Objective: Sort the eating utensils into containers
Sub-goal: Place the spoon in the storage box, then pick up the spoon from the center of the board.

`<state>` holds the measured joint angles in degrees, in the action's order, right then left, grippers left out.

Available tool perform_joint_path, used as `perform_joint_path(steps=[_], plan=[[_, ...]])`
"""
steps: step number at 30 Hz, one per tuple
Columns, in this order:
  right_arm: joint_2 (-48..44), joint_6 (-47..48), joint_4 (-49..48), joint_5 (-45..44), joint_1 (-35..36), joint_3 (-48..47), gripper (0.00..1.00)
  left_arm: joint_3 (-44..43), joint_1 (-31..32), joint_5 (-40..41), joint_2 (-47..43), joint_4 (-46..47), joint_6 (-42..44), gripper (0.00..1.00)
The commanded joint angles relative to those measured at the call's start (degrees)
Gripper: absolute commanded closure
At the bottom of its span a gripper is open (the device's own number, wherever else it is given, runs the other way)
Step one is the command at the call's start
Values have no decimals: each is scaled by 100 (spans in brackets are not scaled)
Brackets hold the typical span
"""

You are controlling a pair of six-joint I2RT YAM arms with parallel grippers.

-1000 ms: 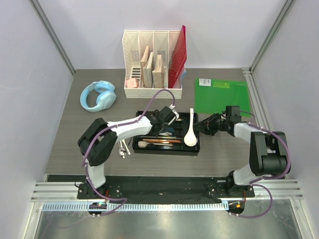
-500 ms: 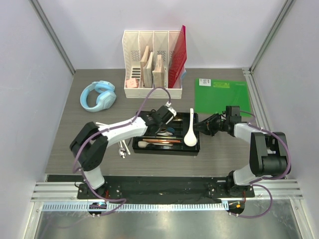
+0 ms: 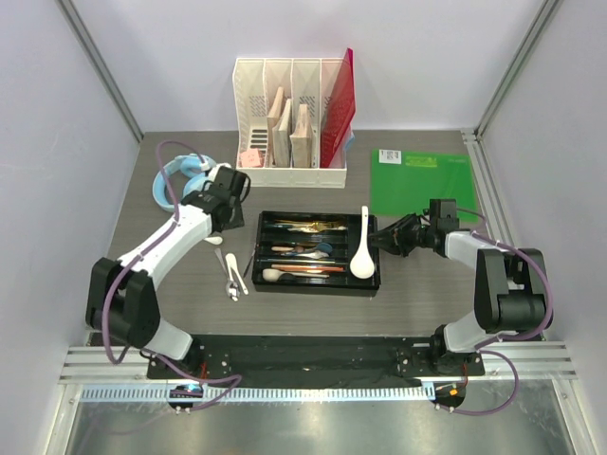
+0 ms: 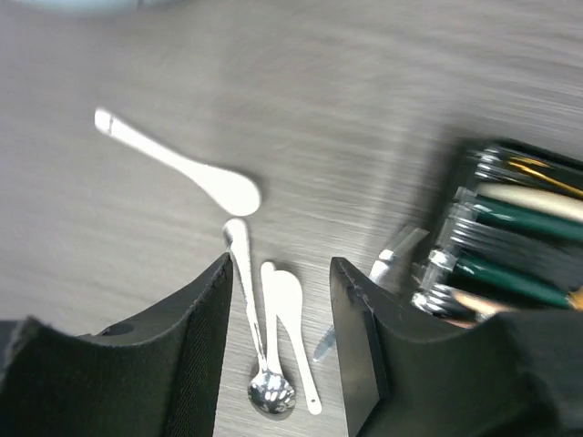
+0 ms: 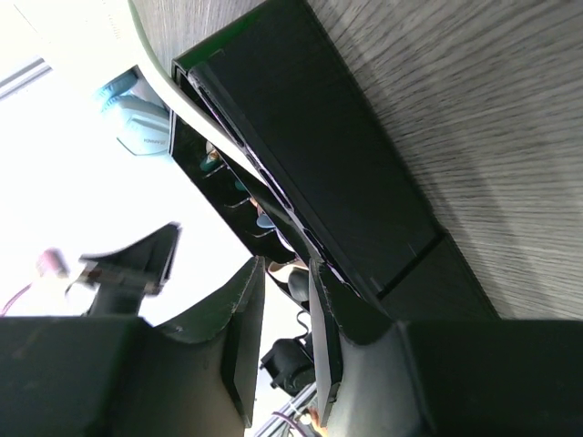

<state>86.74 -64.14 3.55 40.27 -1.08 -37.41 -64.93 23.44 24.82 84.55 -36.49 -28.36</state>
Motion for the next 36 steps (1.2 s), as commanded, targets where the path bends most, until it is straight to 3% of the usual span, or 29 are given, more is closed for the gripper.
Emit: perform_joint_path(steps=[1,4,12,19,36], plan=[[194,261,199,-257,-6,-118,68,155,-848,-564,473,-360,-1390,51],[229,323,190,-186,-6,-91,68,182,-1333,-961,834,-253,-1918,51],[361,464,190,7,-6,-30,68,-134,-1404,-40,1265,-561,-2542,47],[475,516,190,112,-6,-56,68,217,-1667,-56,1177,-350,-3166,46],[528,560,251,157,-6,-38,68,-143,-1869,-65,1740,-113,-3316,47]])
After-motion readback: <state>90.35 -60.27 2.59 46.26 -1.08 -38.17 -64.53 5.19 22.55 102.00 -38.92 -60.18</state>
